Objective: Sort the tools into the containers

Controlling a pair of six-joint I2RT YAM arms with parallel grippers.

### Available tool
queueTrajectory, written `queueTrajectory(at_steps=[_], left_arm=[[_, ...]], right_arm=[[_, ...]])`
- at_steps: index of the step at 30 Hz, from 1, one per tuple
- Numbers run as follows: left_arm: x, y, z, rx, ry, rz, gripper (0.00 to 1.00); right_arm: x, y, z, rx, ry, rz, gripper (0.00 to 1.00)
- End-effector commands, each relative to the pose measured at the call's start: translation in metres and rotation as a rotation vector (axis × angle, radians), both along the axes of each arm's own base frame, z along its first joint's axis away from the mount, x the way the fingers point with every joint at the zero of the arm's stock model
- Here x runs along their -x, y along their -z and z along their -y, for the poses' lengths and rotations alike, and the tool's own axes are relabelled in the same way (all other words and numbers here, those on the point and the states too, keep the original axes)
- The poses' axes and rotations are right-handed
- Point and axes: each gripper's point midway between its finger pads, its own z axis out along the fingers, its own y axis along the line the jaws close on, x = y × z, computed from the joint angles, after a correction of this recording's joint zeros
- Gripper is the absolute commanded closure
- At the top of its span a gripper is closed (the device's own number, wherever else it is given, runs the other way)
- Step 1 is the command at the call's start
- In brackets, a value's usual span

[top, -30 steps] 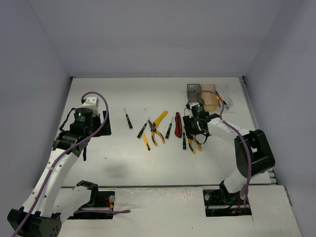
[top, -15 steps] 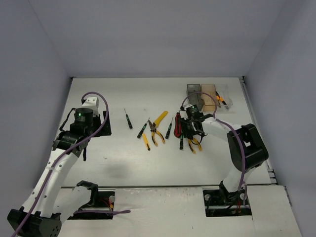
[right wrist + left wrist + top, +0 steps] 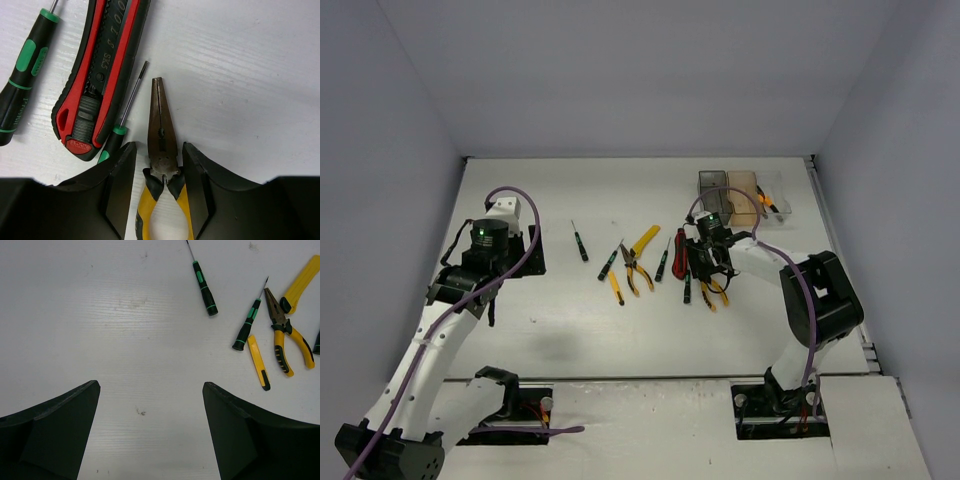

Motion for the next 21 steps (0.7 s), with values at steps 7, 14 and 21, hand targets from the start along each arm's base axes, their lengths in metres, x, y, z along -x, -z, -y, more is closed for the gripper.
queueTrajectory(at_steps=[7, 14, 21], left_arm=[[-0.008, -0.007, 0.001, 0.016, -0.005, 0.034, 0.19], [-0.008, -0.007, 0.002, 0.019, -0.001, 0.034, 0.19], [-0.008, -0.008, 0.001, 0.017, -0.004, 0.037, 0.19]], right_arm=[[0.004, -0.009, 0.005, 0.009, 0.041, 0.012, 0.7], [-0.001, -0.012, 0.013, 0.053, 0.071, 0.029, 1.0], [-0.022, -0.049, 0.028, 0.095, 0.133, 0.159, 1.0]])
